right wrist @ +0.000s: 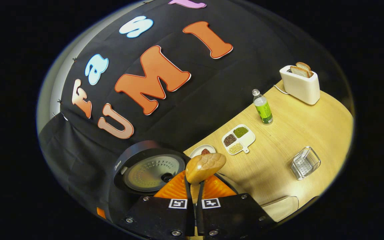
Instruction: Close the left gripper, press the button to open the rice cooker; take a wooden spoon from the chopstick holder with the right hand, scoop a spoonful of rice and pour it into the rice cooker, then put the wooden spoon back into the chopstick holder.
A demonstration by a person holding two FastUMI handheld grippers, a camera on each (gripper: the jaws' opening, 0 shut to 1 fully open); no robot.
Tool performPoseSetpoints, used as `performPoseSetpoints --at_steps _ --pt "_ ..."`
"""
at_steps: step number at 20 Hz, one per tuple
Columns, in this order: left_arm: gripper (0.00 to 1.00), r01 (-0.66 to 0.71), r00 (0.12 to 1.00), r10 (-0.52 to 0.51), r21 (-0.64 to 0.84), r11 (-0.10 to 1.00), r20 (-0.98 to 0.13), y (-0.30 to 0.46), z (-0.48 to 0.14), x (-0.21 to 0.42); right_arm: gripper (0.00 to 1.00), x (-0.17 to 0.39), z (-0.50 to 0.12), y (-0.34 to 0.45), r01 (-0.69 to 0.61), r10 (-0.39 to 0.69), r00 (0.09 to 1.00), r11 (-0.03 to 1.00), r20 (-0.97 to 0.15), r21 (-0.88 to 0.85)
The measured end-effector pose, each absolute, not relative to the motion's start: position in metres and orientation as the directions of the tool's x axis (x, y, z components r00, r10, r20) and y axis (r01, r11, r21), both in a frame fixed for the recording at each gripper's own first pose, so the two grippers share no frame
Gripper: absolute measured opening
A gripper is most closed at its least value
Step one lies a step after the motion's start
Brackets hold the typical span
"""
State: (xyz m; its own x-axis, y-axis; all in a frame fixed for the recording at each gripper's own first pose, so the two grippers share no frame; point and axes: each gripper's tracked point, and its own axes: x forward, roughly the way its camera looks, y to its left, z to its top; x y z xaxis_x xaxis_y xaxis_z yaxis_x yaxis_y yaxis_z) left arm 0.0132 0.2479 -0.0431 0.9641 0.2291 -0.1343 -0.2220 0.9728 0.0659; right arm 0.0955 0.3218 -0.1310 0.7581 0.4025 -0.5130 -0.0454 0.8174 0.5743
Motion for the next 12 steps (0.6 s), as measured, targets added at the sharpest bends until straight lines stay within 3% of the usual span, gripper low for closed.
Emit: performPoseSetpoints --at_steps 12 --pt "0.99 -0.232 0.961 0.24 0.068 0.97 -0.138 0.2526 -0.0445 0.0112 0.02 0.0891 -0.1261 0.3316 -0.137 0.4 0.773 0.863 -0.492 0.487"
